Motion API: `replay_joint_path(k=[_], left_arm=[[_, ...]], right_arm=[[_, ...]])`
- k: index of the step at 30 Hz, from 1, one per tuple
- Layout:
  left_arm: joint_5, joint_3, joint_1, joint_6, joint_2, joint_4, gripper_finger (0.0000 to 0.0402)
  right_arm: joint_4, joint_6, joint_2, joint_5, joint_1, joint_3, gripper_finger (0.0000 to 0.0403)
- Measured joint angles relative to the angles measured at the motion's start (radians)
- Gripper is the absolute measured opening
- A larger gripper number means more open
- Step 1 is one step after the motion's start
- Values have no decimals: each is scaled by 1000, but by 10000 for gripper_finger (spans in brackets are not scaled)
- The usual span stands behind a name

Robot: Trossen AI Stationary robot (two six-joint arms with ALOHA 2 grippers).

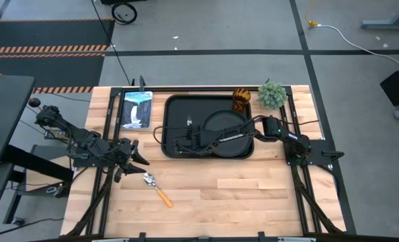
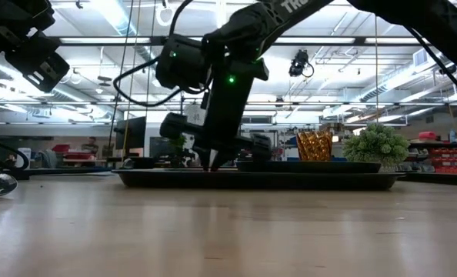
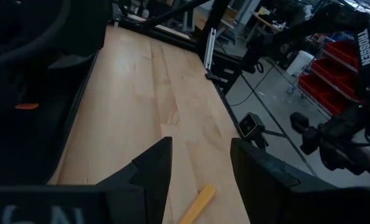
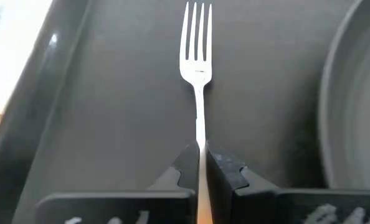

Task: Pick and place plate/cup/fork/spoon on tray
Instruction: Put the orange fork on the black serving tray to the left of the black plate, then put the yellow spoon on the black serving tray to the right of the orange fork

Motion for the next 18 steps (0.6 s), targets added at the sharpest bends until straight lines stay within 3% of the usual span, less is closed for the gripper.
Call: replay_joint_path(k=[18], left_arm=[[1, 0, 0, 0, 0, -5, 172]], right_arm=[[36, -42, 0, 29, 1, -16, 115]])
